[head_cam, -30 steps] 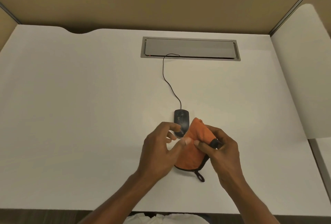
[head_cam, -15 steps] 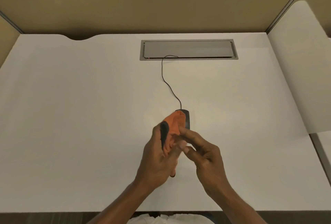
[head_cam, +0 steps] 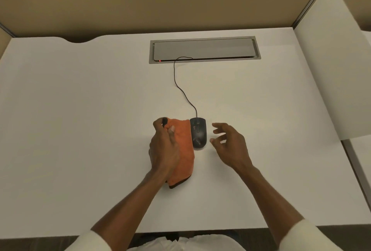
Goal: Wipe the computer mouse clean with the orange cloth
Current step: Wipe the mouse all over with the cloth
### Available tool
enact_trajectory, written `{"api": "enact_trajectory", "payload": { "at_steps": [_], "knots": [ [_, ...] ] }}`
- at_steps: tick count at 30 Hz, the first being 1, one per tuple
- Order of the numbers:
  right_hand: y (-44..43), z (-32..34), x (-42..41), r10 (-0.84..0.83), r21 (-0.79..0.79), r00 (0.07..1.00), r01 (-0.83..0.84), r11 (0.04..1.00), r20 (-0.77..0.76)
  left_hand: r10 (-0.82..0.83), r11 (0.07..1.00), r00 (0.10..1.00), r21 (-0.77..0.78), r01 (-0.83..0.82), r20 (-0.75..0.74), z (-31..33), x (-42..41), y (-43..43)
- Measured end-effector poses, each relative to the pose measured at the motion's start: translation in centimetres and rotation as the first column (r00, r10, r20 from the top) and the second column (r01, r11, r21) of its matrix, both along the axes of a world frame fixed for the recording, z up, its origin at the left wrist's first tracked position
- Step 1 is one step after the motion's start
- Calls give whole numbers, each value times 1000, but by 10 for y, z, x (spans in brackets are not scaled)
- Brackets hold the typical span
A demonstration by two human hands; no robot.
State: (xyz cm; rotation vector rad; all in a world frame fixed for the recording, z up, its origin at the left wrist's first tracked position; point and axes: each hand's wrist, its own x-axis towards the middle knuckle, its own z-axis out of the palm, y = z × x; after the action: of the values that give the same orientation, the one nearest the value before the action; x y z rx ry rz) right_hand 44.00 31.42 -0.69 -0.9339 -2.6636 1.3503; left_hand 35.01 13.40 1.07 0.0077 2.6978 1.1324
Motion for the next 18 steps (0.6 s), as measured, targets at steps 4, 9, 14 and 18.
{"api": "enact_trajectory", "payload": {
  "at_steps": [4,9,14,18],
  "knots": [
    [14,-19,-22,184,115,980,-192,975,79,-25,997,1000,-67,25,-9,-6,-19,16],
    [30,-29,-40,381,132,920,-390,911,89,-12,997,997,-73,17,71,-9,-42,34],
    [35,-36,-40,502,159,854,-519,840,137,22,999,984,-50,-13,178,-14,-56,41],
    [35,-38,-39,504,194,853,-521,831,132,-71,997,985,-3,73,155,-22,-56,40]
  ]
}}
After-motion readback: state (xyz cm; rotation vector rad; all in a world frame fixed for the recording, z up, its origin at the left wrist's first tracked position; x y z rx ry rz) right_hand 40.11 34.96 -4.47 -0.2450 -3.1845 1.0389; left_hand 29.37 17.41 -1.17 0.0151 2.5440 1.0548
